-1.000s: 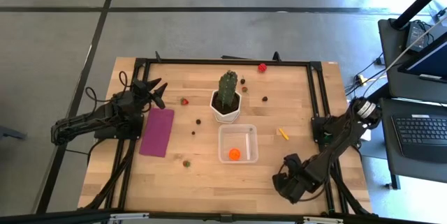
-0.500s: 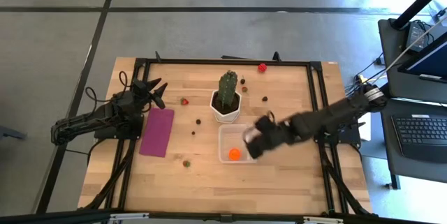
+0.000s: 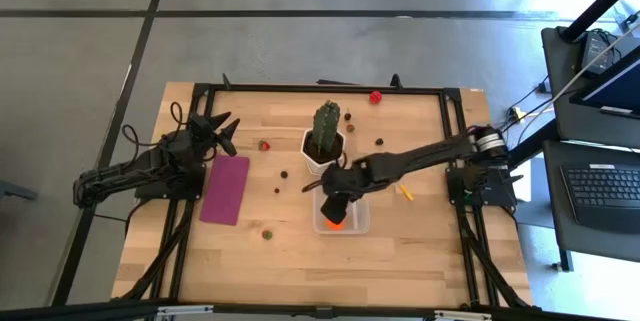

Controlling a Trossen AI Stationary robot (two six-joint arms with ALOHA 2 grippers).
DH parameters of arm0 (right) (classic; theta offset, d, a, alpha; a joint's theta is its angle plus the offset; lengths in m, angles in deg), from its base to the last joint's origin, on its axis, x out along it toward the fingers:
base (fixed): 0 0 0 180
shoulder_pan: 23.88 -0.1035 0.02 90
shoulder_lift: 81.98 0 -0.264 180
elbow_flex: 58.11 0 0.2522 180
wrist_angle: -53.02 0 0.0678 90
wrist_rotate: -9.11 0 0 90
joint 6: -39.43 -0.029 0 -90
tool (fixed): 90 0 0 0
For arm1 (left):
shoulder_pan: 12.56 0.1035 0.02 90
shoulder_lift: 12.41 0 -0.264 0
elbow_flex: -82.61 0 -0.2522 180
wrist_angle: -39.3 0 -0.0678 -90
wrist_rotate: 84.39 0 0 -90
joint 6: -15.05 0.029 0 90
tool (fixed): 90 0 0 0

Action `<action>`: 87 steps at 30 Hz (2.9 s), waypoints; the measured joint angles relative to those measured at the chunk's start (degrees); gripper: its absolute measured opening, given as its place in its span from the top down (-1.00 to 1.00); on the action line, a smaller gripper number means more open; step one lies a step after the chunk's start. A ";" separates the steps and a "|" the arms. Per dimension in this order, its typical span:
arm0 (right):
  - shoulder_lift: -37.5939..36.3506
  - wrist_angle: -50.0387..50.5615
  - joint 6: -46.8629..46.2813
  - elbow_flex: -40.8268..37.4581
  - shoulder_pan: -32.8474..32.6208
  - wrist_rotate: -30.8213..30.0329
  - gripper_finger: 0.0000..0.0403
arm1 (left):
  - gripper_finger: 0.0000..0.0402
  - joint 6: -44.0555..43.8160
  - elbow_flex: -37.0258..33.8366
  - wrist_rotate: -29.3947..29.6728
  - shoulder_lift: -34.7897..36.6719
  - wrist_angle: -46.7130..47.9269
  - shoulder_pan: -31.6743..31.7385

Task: Pick and placing Produce into tupperware
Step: Put the brown kiwi into the transparent bin, then put the yellow corn into the transparent bin

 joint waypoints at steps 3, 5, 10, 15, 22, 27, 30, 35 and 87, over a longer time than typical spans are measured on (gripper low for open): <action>2.47 2.16 0.58 0.59 0.00 0.03 -0.23 | 0.12 0.00 -0.02 -0.01 0.01 0.00 -0.02; 3.51 2.80 0.62 0.61 0.00 0.04 -0.25 | 0.12 0.00 -0.02 -0.01 0.01 0.00 -0.01; 4.16 4.07 0.44 0.61 0.00 0.07 -0.39 | 0.12 0.00 -0.02 -0.01 0.01 0.00 -0.01; 3.98 3.81 0.22 0.62 -0.01 0.09 -0.42 | 0.12 0.00 -0.01 -0.02 0.00 0.00 0.00; 1.58 8.61 -0.28 2.62 0.11 1.19 -0.41 | 0.12 0.00 -0.02 -0.02 0.02 0.00 0.00; -6.42 16.32 -1.93 5.11 0.17 -1.98 -0.40 | 0.12 0.00 0.00 -0.01 0.02 0.00 0.00; -13.25 22.40 -4.93 4.37 -0.10 -3.69 -0.37 | 0.12 0.00 -0.02 -0.02 0.00 0.00 -0.01; -24.17 31.74 -14.68 -1.78 -2.57 -6.71 -0.32 | 0.12 0.00 -0.02 -0.02 0.02 0.00 -0.01; -27.18 -1.63 -32.74 -47.02 -4.70 -5.39 0.91 | 0.12 0.00 -0.02 -0.02 0.02 0.00 -0.02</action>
